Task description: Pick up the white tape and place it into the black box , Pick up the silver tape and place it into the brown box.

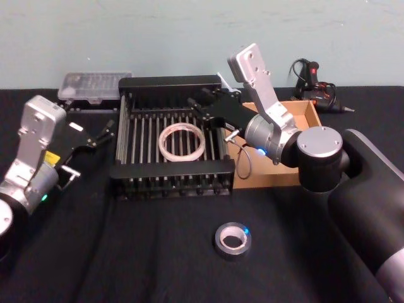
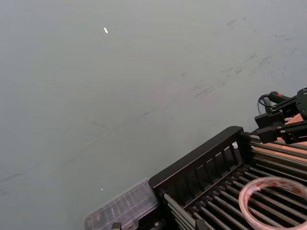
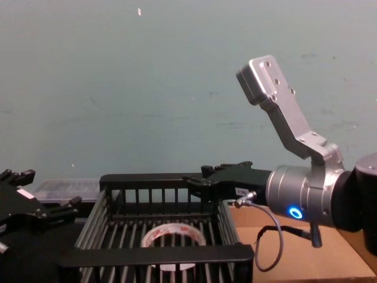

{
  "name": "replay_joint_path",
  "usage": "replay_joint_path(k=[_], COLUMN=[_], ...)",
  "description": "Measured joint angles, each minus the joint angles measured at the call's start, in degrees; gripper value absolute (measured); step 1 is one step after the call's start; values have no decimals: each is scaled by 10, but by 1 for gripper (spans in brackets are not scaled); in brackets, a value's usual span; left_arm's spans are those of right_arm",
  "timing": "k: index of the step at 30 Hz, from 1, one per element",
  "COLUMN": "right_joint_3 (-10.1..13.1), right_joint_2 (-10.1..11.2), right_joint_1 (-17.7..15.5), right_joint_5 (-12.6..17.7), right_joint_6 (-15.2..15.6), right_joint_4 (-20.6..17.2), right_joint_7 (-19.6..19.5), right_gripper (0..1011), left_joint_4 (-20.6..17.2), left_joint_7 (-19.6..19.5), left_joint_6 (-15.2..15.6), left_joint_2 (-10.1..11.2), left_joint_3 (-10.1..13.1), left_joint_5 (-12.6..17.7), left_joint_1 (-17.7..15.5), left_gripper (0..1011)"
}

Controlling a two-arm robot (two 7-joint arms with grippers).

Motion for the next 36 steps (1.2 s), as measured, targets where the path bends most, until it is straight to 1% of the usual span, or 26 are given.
replay_joint_path(k=[6, 7, 8, 9, 11, 13, 16, 18, 20, 21, 22, 26, 29, 36], right_joint_3=[0, 0, 0, 0, 0, 0, 0, 0, 0, 0, 2, 5, 8, 14], right_joint_2=[0, 0, 0, 0, 0, 0, 0, 0, 0, 0, 4, 12, 20, 31], right_joint_1=[0, 0, 0, 0, 0, 0, 0, 0, 0, -1, -6, -19, -35, -62], right_joint_5=[0, 0, 0, 0, 0, 0, 0, 0, 0, 0, 0, -1, -2, -3], right_joint_6=[0, 0, 0, 0, 0, 0, 0, 0, 0, 0, 1, 5, 11, 22], right_joint_4=[0, 0, 0, 0, 0, 0, 0, 0, 0, -1, -12, -34, -60, -103], right_joint_7=[0, 0, 0, 0, 0, 0, 0, 0, 0, 0, -2, -5, -10, -15], right_gripper=[585, 604, 645, 659, 743, 782, 891, 939, 965, 1002, 1000, 1000, 1000, 1000], left_joint_4=[0, 0, 0, 0, 0, 0, 0, 0, 0, 0, 0, 0, 0, 0], left_joint_7=[0, 0, 0, 0, 0, 0, 0, 0, 0, 0, 0, 0, 0, 0], left_joint_6=[0, 0, 0, 0, 0, 0, 0, 0, 0, 0, 0, 0, 0, 0], left_joint_2=[0, 0, 0, 0, 0, 0, 0, 0, 0, 0, 0, 0, 0, 0], left_joint_3=[0, 0, 0, 0, 0, 0, 0, 0, 0, 0, 0, 0, 0, 0], left_joint_5=[0, 0, 0, 0, 0, 0, 0, 0, 0, 0, 0, 0, 0, 0], left_joint_1=[0, 0, 0, 0, 0, 0, 0, 0, 0, 0, 0, 0, 0, 0], left_gripper=[1001, 1001, 1002, 1001, 1002, 1001, 1001, 1002, 1001, 1001, 1001, 1002, 1001, 1001])
